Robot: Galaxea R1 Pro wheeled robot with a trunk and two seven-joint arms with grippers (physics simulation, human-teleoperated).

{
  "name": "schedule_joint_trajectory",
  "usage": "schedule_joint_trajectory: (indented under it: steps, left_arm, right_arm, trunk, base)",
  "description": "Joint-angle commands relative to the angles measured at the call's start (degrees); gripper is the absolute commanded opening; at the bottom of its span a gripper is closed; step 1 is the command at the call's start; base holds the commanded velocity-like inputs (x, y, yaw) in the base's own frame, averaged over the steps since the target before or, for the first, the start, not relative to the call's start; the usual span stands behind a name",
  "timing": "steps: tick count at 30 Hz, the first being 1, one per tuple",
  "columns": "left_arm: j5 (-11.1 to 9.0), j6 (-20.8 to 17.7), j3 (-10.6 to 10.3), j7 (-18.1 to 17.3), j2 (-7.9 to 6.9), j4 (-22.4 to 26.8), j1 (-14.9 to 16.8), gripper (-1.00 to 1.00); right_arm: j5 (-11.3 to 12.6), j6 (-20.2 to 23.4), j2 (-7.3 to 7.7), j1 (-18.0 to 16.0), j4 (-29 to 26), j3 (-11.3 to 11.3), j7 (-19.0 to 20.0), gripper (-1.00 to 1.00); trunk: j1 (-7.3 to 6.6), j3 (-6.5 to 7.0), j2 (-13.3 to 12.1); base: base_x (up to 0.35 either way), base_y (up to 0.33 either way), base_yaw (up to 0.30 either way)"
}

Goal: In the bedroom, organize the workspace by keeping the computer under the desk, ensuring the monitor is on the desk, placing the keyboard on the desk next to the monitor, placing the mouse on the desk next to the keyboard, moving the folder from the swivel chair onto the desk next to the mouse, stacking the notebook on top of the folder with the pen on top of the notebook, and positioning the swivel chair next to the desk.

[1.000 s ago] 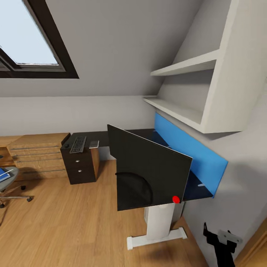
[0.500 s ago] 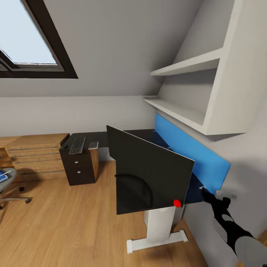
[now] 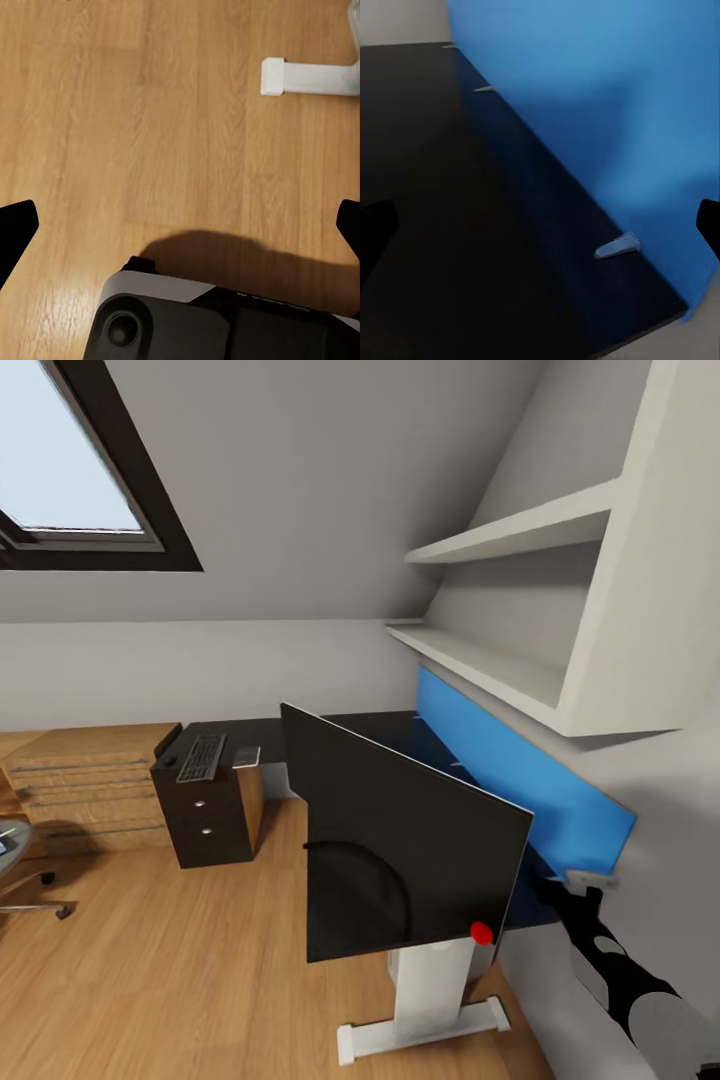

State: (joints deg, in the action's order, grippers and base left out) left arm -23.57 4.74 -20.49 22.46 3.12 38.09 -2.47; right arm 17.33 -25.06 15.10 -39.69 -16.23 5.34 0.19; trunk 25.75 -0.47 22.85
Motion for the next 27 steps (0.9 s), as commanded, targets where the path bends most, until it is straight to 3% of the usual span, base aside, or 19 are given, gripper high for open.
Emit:
schedule_joint_trajectory:
  steps: [1, 10, 11, 15, 22, 27]
  left_arm:
    - [-0.6, 0.3, -0.3, 0.3, -0.04, 0.1, 0.0, 1.0]
    - [-0.6, 0.3, -0.3, 0.4, -0.04, 0.0, 0.0, 1.0]
    - [-0.6, 0.3, -0.3, 0.4, -0.04, -0.4, 0.0, 1.0]
    - [-0.5, 0.3, -0.4, 0.4, -0.04, -0.7, 0.0, 1.0]
    - [-0.5, 0.4, -0.4, 0.4, -0.08, -0.8, 0.0, 1.0]
    - [-0.5, 0.4, -0.3, 0.4, -0.12, -0.9, 0.0, 1.0]
  right_arm:
    - [0.6, -0.2, 0.06, 0.0, 0.1, 0.5, 0.4, 1.0]
    - [0.4, -0.2, 0.25, 0.0, 0.1, 0.5, 8.5, 1.0]
    - [0.4, -0.2, 0.25, 0.0, 0.2, 0.5, 11.8, 1.0]
    - [0.3, -0.3, 0.14, 0.0, 0.7, 0.5, 15.8, 1.0]
    - [-0.4, -0.3, -0.41, 0.0, 1.2, 1.0, 18.2, 1.0]
    - [-2.1, -0.5, -2.92, 0.0, 1.2, 1.0, 18.2, 1.0]
  trunk:
    - [0.03, -0.05, 0.1]
    - [0.03, -0.05, 0.1]
    - [0.03, -0.05, 0.1]
    - [0.03, -0.05, 0.1]
    - [0.03, -0.05, 0.1]
    - [0.03, -0.03, 0.1]
  base:
    - [0.036, -0.008, 0.0]
    - [0.012, -0.003, 0.0]
    - [0.001, 0.0, 0.0]
    - [0.0, 0.0, 0.0]
    - [0.0, 0.0, 0.0]
    - [0.0, 0.0, 0.01]
